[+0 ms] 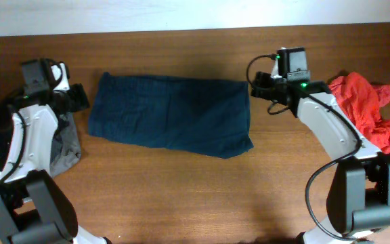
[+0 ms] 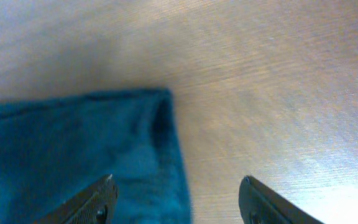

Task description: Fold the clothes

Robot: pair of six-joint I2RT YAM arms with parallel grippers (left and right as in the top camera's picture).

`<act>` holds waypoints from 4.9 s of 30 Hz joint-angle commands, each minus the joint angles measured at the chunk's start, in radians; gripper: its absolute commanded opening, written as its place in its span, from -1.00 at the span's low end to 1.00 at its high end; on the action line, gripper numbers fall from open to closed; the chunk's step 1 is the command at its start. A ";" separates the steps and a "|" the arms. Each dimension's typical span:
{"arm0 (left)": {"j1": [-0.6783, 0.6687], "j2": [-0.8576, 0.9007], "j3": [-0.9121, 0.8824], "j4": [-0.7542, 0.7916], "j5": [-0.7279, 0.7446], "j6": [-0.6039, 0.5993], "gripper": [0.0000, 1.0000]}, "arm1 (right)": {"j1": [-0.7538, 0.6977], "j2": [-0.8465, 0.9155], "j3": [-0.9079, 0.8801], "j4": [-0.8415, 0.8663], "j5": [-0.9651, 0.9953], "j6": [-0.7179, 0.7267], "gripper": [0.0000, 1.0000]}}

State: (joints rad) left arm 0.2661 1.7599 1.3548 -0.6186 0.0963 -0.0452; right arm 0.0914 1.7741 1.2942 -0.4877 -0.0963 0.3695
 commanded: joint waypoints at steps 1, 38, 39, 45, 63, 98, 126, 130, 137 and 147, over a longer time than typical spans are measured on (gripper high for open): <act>0.005 -0.034 0.024 -0.075 0.078 0.016 0.15 | -0.032 -0.049 0.014 -0.072 -0.078 0.000 0.35; -0.097 0.217 -0.031 -0.109 0.188 0.017 -0.99 | -0.118 0.220 0.003 -0.364 0.056 -0.121 -0.92; -0.097 0.217 -0.031 -0.113 0.185 0.017 -0.99 | -0.134 0.220 0.003 -0.373 0.061 -0.104 -0.92; -0.097 0.216 -0.030 -0.150 0.193 0.017 -0.80 | -0.193 0.213 0.021 -0.400 0.062 -0.114 -0.90; -0.210 0.130 0.174 -0.219 0.335 0.157 -0.99 | -0.153 0.012 0.123 -0.427 -0.339 -0.230 -0.92; -0.224 0.425 0.177 -0.001 0.109 0.125 -0.99 | -0.144 0.359 0.105 -0.221 0.027 -0.065 -0.92; -0.117 0.371 0.194 -0.267 0.311 0.173 0.48 | -0.095 -0.014 0.093 -0.519 -0.406 -0.404 -0.04; -0.105 0.396 0.194 -0.237 0.335 0.174 0.56 | 0.006 -0.002 0.079 -0.489 -0.259 -0.352 0.10; -0.104 0.442 0.194 -0.202 0.439 0.174 0.59 | 0.095 0.091 0.032 -0.354 -0.232 -0.191 0.06; -0.104 0.554 0.194 -0.151 0.573 0.174 0.57 | 0.101 0.226 0.032 -0.341 -0.231 -0.185 0.04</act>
State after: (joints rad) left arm 0.1669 2.2127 1.5726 -0.7769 0.6403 0.1123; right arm 0.1852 1.9774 1.3308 -0.8291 -0.3443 0.1688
